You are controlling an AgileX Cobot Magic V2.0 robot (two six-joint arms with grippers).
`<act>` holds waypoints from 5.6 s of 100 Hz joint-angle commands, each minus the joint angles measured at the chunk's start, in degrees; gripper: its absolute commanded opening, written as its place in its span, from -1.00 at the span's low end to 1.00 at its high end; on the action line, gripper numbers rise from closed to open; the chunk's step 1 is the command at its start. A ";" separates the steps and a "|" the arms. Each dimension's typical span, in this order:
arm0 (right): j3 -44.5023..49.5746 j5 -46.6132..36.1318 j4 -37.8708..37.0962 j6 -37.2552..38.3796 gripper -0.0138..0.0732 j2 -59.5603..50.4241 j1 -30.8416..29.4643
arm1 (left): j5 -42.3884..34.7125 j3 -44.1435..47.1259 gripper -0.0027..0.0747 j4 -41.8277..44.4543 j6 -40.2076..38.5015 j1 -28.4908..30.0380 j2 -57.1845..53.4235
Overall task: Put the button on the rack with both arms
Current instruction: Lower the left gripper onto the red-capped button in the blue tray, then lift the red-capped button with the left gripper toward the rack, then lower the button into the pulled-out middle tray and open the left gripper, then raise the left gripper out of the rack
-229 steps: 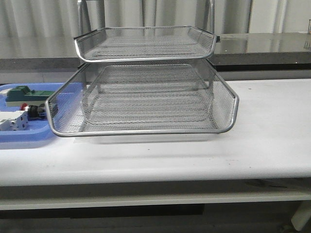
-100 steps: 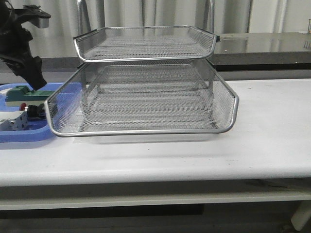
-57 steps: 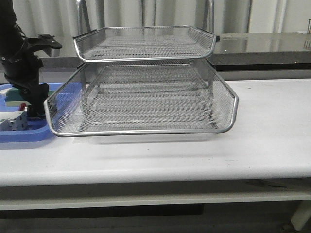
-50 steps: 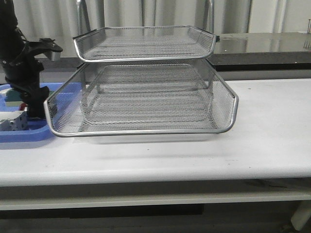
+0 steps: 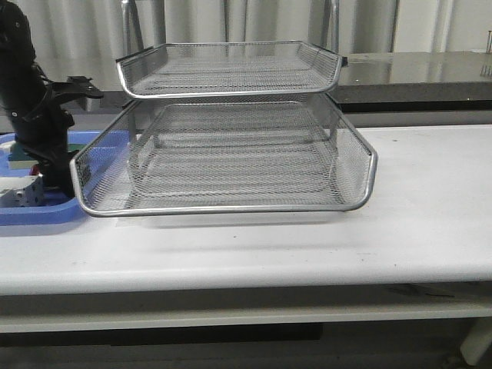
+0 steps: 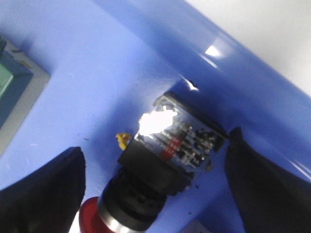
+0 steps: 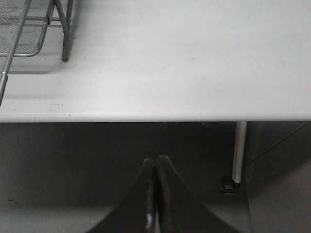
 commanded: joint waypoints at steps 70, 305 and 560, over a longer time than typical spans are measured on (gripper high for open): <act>-1.49 -3.21 -1.76 -0.12 -0.84 0.11 -0.09 | 18.11 -17.37 -0.98 1.17 -5.35 -0.27 -2.77; -1.49 -2.73 -1.76 -0.12 -0.84 0.11 -0.09 | 20.42 1.27 -0.94 -2.18 -18.65 -33.34 -20.00; -1.49 -2.40 -1.76 -0.12 -0.84 0.11 -0.09 | -31.52 78.13 0.20 -10.37 -27.98 0.32 -102.21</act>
